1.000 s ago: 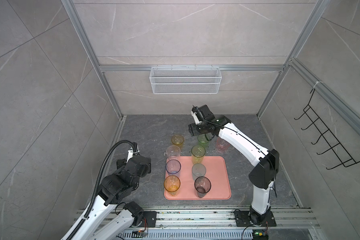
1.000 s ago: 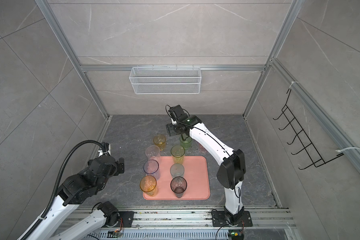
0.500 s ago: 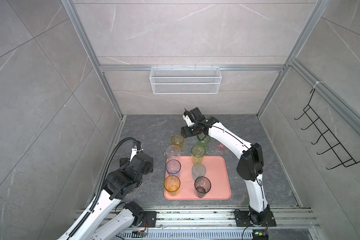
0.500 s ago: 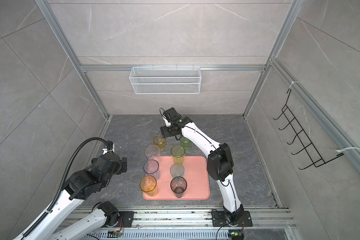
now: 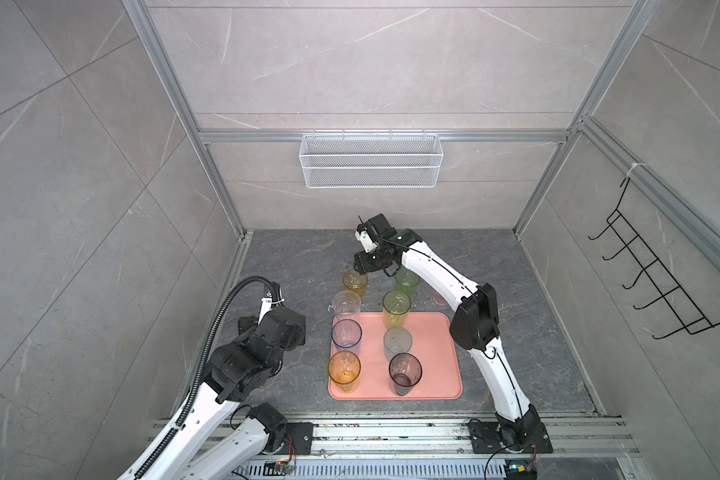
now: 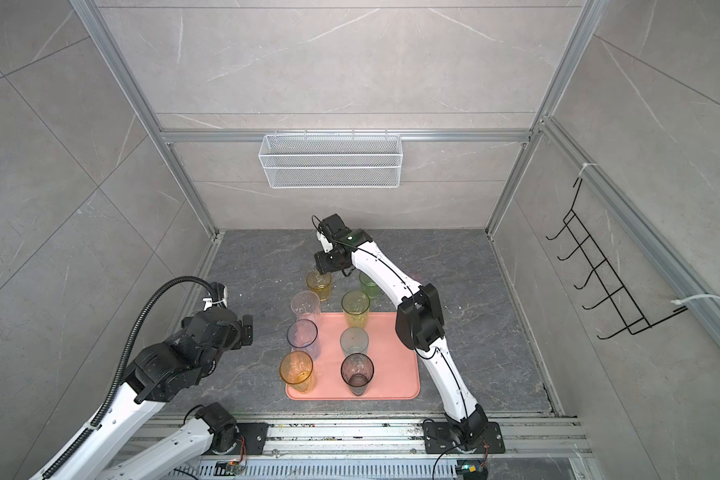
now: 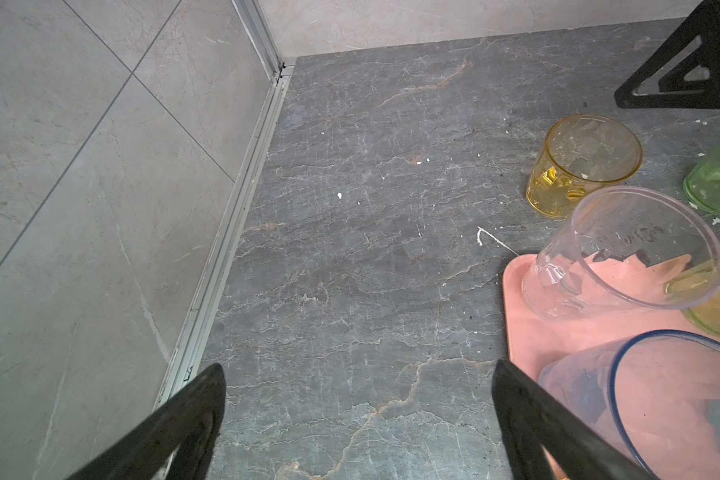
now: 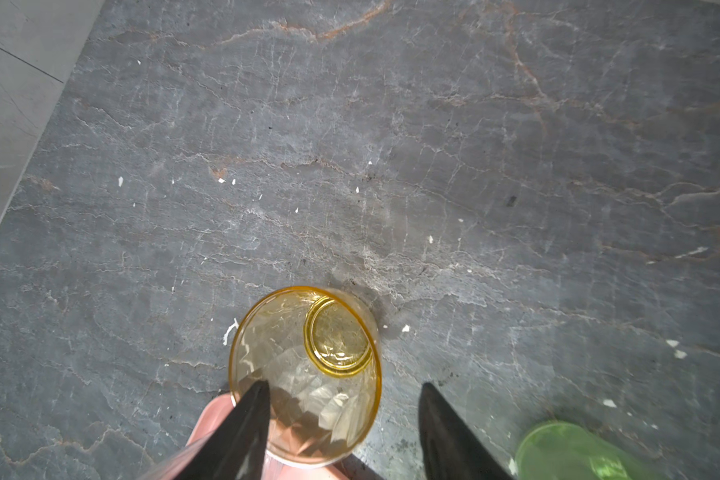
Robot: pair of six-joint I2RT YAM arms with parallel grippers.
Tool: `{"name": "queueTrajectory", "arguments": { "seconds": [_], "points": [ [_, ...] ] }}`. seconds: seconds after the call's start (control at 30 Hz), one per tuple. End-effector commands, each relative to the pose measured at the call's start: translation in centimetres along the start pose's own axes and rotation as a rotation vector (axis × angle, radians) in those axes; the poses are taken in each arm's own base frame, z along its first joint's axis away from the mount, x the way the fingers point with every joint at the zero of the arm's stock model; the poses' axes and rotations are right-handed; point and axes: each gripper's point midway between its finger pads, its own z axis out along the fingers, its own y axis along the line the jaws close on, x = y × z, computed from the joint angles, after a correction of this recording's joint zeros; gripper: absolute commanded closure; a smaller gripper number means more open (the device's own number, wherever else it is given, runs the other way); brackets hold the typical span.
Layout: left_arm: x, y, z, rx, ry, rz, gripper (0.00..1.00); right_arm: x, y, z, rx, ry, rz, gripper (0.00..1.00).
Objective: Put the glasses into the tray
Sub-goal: 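Swing the open right gripper over the yellow cup beyond the tray, then lower the right gripper into the yellow cup and close on its rim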
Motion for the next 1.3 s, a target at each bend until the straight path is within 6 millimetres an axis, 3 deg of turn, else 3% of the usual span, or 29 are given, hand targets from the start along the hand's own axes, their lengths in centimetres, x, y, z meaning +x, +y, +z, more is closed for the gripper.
{"name": "queueTrajectory", "arguments": {
  "seconds": [0.0, 0.43, 0.67, 0.7, 0.77, 1.27],
  "points": [
    [-0.6, -0.2, -0.2, 0.015, -0.027, -0.004, 0.0, 1.5, -0.2, 1.3, 0.003, 0.066, 0.002, 0.43],
    [-0.5, -0.3, -0.1, 0.018, -0.023, 0.002, 0.0, 2.6, -1.3, 4.1, 0.039, 0.103, 0.039, 0.5],
    [-0.5, -0.3, -0.2, 0.023, -0.025, -0.001, 0.0, 2.4, -1.1, 4.2, 0.032, 0.1, 0.043, 0.66],
    [-0.5, -0.3, -0.2, 0.023, -0.025, -0.001, 0.0, 3.1, -1.4, 5.3, 0.036, 0.123, 0.045, 0.68],
    [-0.6, -0.2, -0.2, 0.023, -0.028, -0.003, 0.0, 3.3, -1.4, 5.5, 0.037, 0.13, 0.047, 0.72],
    [-0.6, -0.2, -0.3, 0.026, -0.029, -0.007, 0.0, 3.0, -0.8, 5.2, 0.006, 0.126, 0.055, 0.94]
  ]
}}
